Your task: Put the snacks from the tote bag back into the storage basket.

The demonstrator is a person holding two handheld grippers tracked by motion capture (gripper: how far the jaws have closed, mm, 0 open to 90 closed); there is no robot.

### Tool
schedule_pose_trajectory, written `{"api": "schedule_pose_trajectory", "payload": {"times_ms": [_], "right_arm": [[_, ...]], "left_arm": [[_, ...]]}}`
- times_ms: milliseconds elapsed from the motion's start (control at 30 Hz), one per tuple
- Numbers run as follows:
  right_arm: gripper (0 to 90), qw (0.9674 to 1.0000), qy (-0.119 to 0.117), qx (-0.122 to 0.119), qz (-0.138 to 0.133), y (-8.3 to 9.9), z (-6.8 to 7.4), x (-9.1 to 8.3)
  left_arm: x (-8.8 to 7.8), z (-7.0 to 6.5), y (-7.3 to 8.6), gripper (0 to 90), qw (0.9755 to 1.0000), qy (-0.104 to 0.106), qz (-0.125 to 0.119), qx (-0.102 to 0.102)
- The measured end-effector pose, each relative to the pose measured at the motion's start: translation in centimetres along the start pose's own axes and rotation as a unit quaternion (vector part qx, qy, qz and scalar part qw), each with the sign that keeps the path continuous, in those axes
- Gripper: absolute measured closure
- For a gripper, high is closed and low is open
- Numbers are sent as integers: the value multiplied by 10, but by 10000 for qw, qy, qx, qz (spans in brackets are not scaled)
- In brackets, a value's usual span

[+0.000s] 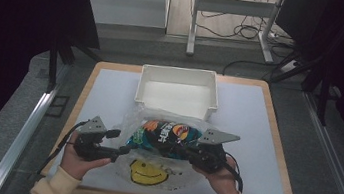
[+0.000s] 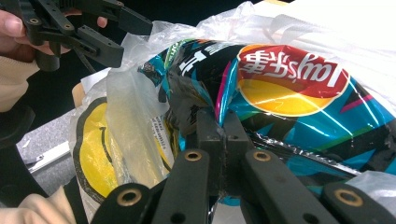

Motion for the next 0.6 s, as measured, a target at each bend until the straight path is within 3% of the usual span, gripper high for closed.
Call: {"api": "schedule_pose_trajectory", "payload": {"times_ms": [200,467,600], "right_arm": [[887,9999,8,-34,-155,-3,-1,-5],[887,9987,-5,-79,-511,-12,-6,-21],[887,9981,-22,-102,-604,-14,-8,-25]], "left_arm": [[0,-1,4,298,10000,-8,46,10],[-14,-3,-2,299,9997,101,-230,-19],[-12,-3,1,295,9998,89,-154,2]]}}
Point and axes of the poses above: each handheld gripper's, and its own axes: x roughly forward along the jaws, y roughly out of its underside, z roughly to its left, the point moved 5 cm from there along x, roughly forward along the jaws, and after that the axes turned 8 degrees about -x, right-handed, at the moved point
